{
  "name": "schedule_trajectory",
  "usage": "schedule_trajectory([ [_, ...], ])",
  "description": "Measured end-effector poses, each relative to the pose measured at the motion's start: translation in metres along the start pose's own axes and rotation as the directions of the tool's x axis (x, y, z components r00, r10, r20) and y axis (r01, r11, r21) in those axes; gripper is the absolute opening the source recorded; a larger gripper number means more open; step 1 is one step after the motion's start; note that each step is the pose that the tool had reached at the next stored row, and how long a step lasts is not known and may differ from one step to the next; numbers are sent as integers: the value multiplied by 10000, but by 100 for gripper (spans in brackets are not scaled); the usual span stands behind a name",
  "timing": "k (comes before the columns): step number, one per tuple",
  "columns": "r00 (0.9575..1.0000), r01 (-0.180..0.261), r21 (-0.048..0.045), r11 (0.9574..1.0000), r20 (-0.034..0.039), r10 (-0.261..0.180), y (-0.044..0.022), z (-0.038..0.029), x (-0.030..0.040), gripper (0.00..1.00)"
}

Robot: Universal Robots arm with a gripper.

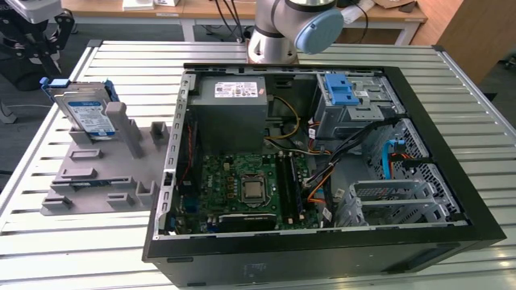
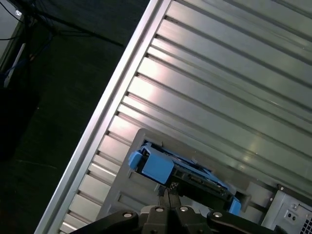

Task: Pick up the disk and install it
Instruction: 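Pick up the disk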

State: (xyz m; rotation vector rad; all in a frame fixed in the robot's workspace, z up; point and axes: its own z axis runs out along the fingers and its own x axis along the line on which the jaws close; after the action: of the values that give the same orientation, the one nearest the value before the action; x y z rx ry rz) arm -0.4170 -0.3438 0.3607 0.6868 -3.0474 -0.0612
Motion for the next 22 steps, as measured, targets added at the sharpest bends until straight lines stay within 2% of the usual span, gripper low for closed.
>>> schedule_trajectory([
  [5,9988,498,4,9988,-21,-498,-1,0,0,11],
  [15,9985,556,4,9985,-24,-556,0,0,0,11],
  [22,9964,841,6,9965,-36,-841,0,0,0,11],
])
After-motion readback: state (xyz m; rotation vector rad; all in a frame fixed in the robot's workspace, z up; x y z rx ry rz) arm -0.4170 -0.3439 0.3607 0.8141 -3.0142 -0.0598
